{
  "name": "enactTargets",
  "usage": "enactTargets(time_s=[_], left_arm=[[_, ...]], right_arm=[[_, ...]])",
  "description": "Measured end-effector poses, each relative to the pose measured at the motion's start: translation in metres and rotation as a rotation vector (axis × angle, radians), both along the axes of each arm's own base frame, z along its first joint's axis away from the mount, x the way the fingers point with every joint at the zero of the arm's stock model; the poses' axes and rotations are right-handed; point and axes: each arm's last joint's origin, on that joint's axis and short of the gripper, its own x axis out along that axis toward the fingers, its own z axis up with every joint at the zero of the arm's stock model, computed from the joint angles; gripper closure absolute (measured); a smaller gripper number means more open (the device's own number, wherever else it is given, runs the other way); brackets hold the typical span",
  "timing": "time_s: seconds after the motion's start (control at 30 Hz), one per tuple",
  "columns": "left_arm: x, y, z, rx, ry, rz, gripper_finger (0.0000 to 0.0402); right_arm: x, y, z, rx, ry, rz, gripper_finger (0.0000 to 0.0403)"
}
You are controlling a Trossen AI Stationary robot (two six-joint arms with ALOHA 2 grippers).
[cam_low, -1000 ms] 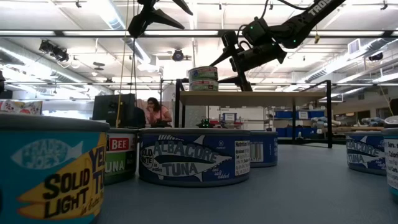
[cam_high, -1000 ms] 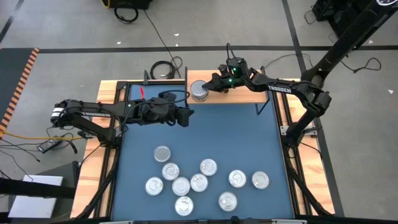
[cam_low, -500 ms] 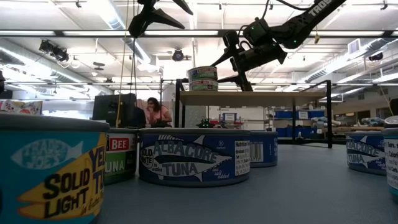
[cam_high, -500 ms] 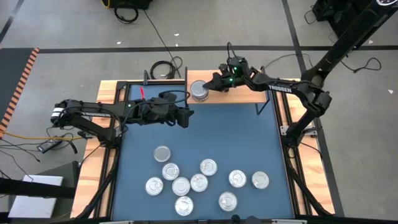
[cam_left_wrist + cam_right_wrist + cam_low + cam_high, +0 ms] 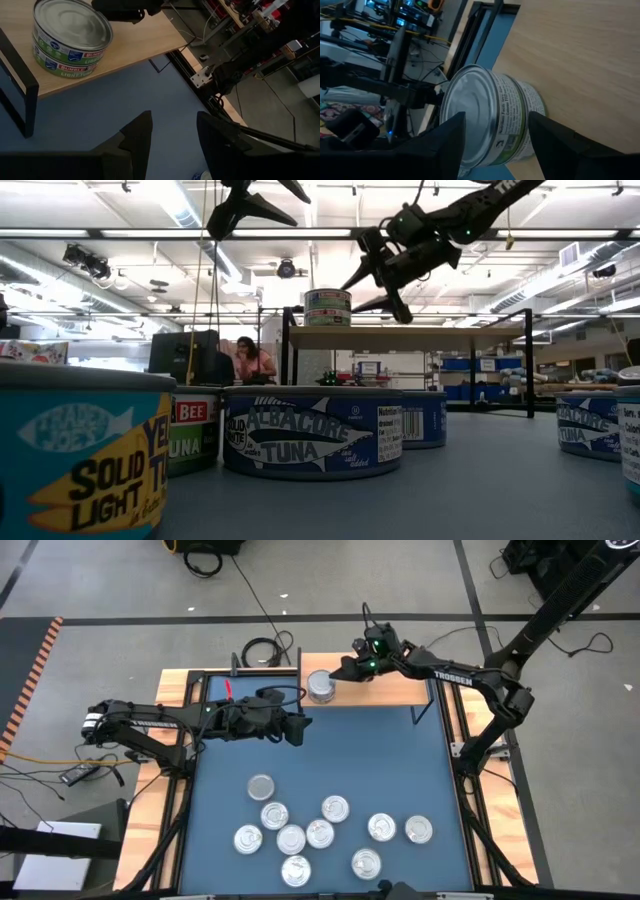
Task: Stack canned seafood by type on shelf
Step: Stack the green tuna can on top of the green tuna can on the shelf, then put the blue tuna can on the shelf
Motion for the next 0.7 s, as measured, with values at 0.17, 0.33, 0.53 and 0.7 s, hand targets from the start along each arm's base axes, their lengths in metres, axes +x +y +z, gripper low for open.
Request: enactTargets(time_s=[0.17,0.33,0.53,0.7], left_arm=[[0.0,0.0,0.0,0.008,0.004,-0.006,0.0238],[-0.001,0.0,0.003,0.048,0.004,-0.026,0.0238],[0.001,-0.001,0.007,0.083,-0.034,-0.087,0.0238],[0.001,-0.003,0.007,0.108,-0.016,-0.111,0.0238]], right_arm=[[-0.007,0.003,0.006,-0.082,0.085,0.027,0.0183],[-0.031,0.019,0.04,-0.305,0.138,0.069,0.019],[-0.055,0.064,0.068,-0.456,0.164,0.234,0.0203],[-0.06,0.104,0.044,-0.473,0.235,0.371,0.022]])
